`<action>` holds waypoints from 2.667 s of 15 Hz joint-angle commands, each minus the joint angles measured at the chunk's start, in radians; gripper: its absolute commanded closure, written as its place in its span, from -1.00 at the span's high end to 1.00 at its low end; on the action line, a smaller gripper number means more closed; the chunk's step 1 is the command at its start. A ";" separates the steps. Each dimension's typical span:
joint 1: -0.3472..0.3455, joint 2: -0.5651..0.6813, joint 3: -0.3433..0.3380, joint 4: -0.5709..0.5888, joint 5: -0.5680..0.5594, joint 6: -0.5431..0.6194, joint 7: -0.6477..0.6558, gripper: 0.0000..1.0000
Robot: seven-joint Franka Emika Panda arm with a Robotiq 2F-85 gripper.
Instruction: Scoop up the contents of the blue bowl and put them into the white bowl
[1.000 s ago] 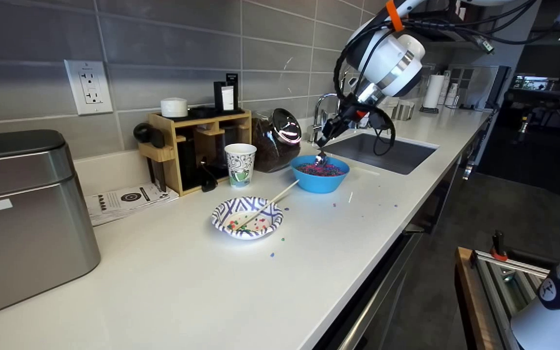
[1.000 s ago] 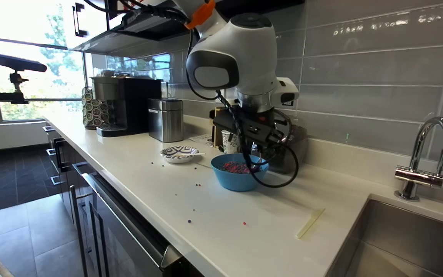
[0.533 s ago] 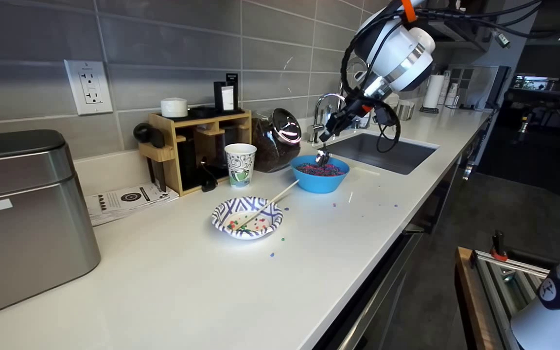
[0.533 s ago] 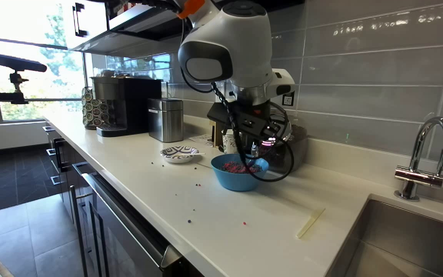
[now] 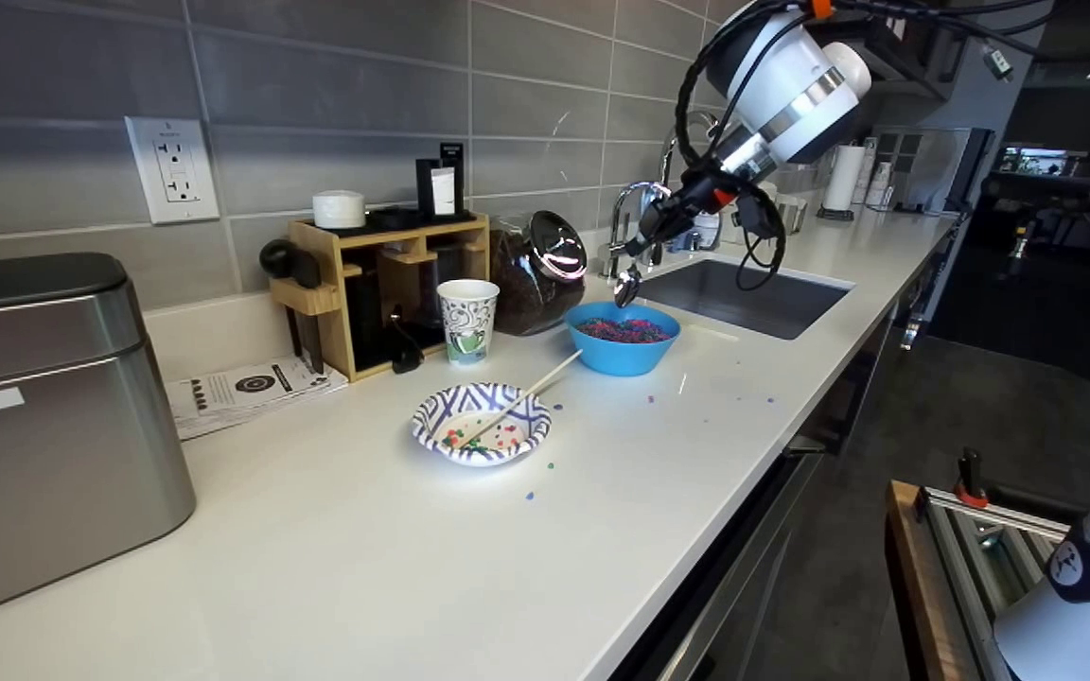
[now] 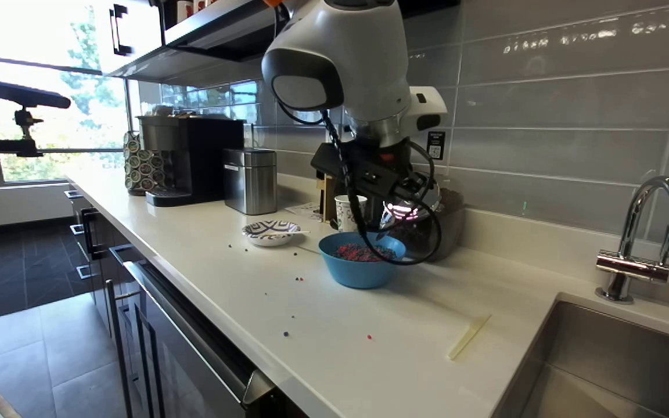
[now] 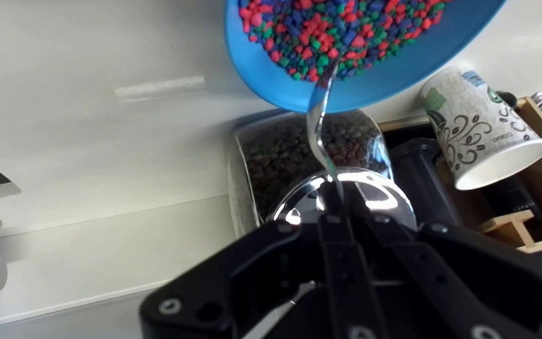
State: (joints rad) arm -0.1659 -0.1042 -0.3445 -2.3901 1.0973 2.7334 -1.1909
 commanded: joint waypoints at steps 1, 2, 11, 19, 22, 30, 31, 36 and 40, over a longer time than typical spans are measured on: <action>0.010 -0.003 0.000 -0.020 0.086 0.063 -0.087 -1.00; 0.009 0.003 0.002 -0.022 0.090 0.071 -0.094 -1.00; 0.011 0.062 0.012 -0.022 0.132 0.089 -0.141 -1.00; 0.006 0.107 0.018 -0.013 0.118 0.040 -0.105 -1.00; 0.000 0.117 0.012 -0.012 0.092 -0.019 -0.048 -1.00; -0.023 0.137 -0.005 0.017 0.104 -0.101 -0.007 -1.00; -0.028 0.139 -0.011 0.024 0.105 -0.116 -0.003 -1.00; -0.057 0.141 -0.041 0.060 0.106 -0.214 0.017 -1.00; -0.128 0.161 -0.022 0.097 0.104 -0.302 0.033 -1.00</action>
State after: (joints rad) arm -0.2510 0.0270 -0.3736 -2.3313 1.1937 2.5043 -1.1811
